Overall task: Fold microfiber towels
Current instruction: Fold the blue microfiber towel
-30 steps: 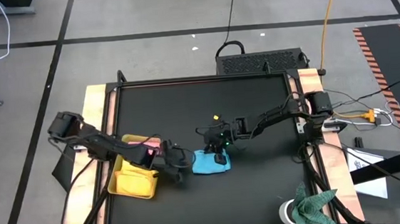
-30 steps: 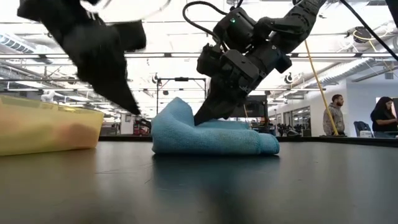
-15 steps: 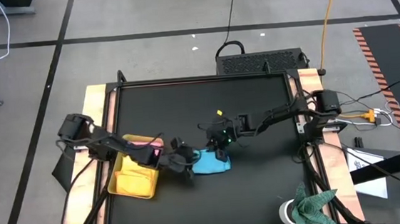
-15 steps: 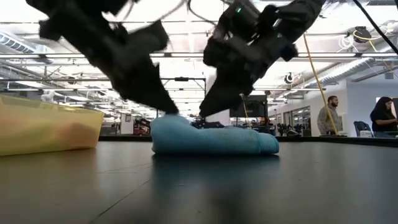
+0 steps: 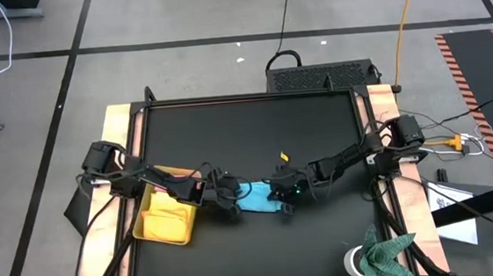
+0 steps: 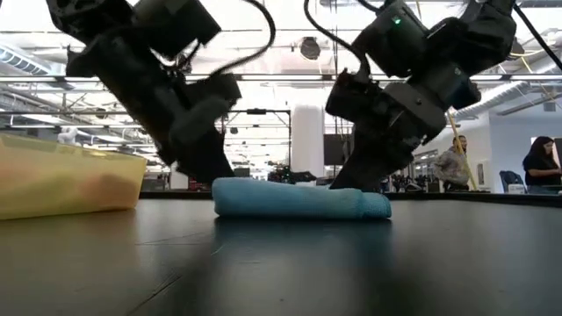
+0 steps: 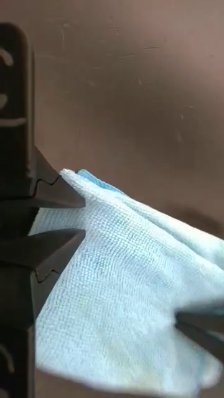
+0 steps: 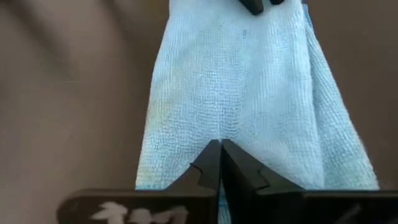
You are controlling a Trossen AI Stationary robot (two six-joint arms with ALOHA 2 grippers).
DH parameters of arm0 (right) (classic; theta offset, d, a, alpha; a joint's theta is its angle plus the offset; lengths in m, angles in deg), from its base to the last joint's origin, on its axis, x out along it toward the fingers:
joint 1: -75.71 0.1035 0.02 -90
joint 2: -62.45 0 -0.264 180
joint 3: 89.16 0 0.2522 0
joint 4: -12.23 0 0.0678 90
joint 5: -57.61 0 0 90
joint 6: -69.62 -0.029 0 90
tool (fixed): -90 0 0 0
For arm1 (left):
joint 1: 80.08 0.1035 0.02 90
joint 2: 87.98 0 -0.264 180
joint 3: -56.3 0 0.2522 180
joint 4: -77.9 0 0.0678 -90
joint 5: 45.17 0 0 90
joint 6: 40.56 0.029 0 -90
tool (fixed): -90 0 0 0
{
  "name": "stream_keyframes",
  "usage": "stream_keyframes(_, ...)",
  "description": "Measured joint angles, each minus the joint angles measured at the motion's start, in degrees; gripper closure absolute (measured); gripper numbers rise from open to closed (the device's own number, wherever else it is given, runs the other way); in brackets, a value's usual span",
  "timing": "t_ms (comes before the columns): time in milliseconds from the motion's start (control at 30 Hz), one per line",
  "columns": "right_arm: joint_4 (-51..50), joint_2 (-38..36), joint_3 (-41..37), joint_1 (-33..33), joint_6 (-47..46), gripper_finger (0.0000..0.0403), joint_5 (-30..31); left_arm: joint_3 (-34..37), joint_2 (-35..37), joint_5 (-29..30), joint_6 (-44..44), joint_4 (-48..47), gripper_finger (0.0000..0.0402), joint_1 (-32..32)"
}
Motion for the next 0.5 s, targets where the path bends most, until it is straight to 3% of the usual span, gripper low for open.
stream_keyframes(267, 3.6, -5.0, -0.1, 1.7, 0.1, 0.0393, 1.1, 0.0, 6.9, -1.1, 4.8, 1.5, 0.0332, -0.7)
stream_keyframes(500, 3.2, -2.5, -0.9, -0.9, -1.5, 0.0401, 7.7, 0.1, 2.8, -1.1, 8.7, 2.1, 0.0332, 1.2)
